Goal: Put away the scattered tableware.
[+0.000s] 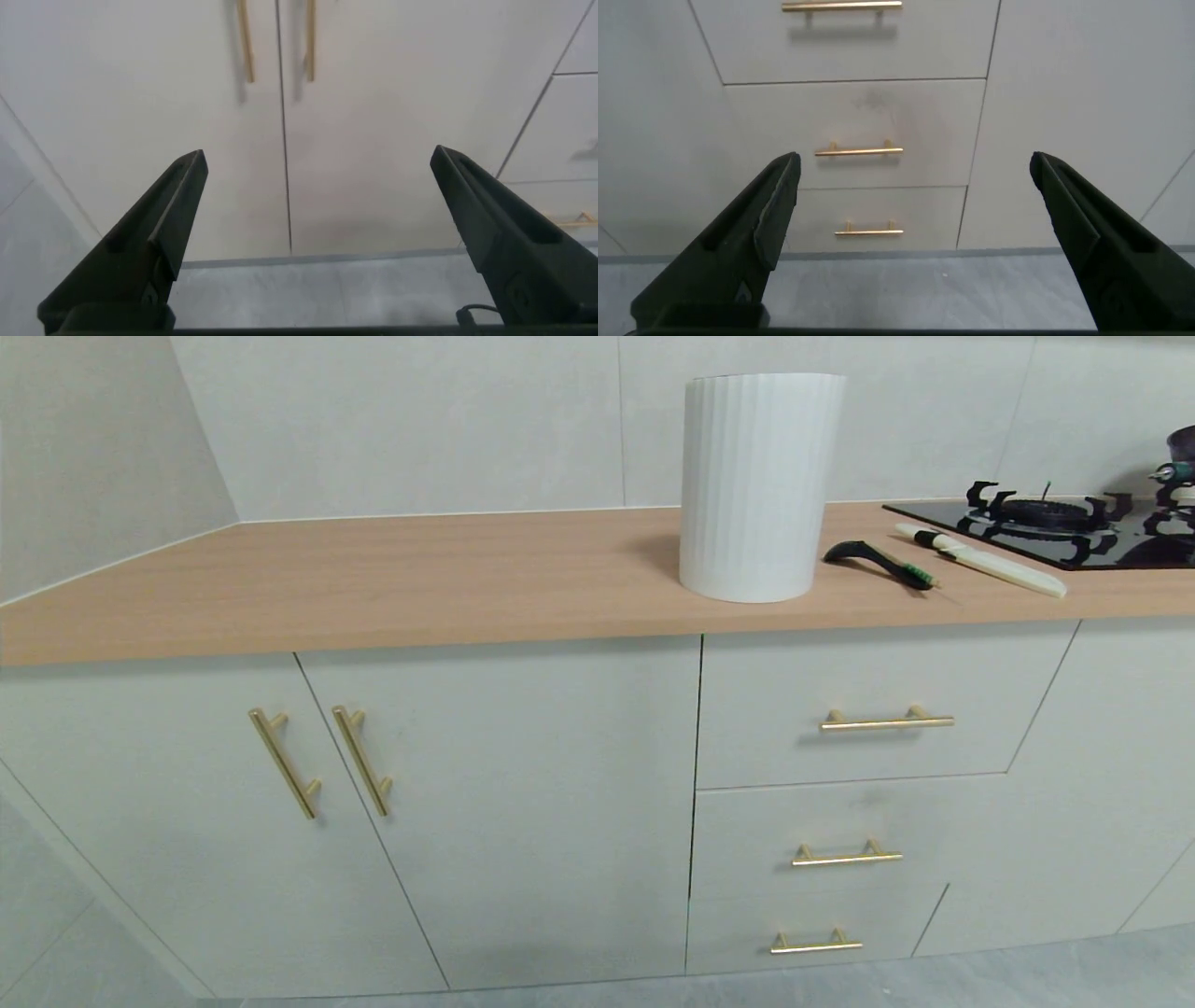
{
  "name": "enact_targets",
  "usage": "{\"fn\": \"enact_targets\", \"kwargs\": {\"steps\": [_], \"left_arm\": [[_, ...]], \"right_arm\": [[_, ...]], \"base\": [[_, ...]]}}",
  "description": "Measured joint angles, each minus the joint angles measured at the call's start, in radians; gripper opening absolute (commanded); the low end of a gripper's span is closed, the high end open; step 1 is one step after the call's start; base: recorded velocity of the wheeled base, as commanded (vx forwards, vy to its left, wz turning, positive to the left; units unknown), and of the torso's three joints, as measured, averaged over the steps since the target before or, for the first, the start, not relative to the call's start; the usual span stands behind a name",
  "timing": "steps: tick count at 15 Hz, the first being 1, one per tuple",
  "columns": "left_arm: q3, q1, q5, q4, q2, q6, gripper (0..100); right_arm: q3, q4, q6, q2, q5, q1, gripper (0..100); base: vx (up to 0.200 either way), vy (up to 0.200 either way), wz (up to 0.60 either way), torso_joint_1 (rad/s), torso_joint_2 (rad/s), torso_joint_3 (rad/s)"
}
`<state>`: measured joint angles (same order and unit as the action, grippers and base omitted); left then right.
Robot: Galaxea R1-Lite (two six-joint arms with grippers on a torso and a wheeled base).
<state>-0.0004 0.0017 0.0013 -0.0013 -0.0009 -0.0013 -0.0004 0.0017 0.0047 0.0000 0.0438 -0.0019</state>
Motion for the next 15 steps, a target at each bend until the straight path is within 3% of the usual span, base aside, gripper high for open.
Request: {"fn": "enact_targets", "kwargs": {"steps": [12,15], "left_arm": [[0.000,0.000,0.000,0.000,0.000,0.001,100],[0.000,0.000,0.000,0.000,0.000,0.001,100]], "right_arm": [[-0.003,-0.002,-0.007,0.000,0.005,0.000,100],[-0.108,0.014,0.031,0.033,0.034,0.012,100]], "base": [[0.000,0.000,0.00,0.000,0.00,0.000],[0.000,0.000,0.00,0.000,0.00,0.000]]}}
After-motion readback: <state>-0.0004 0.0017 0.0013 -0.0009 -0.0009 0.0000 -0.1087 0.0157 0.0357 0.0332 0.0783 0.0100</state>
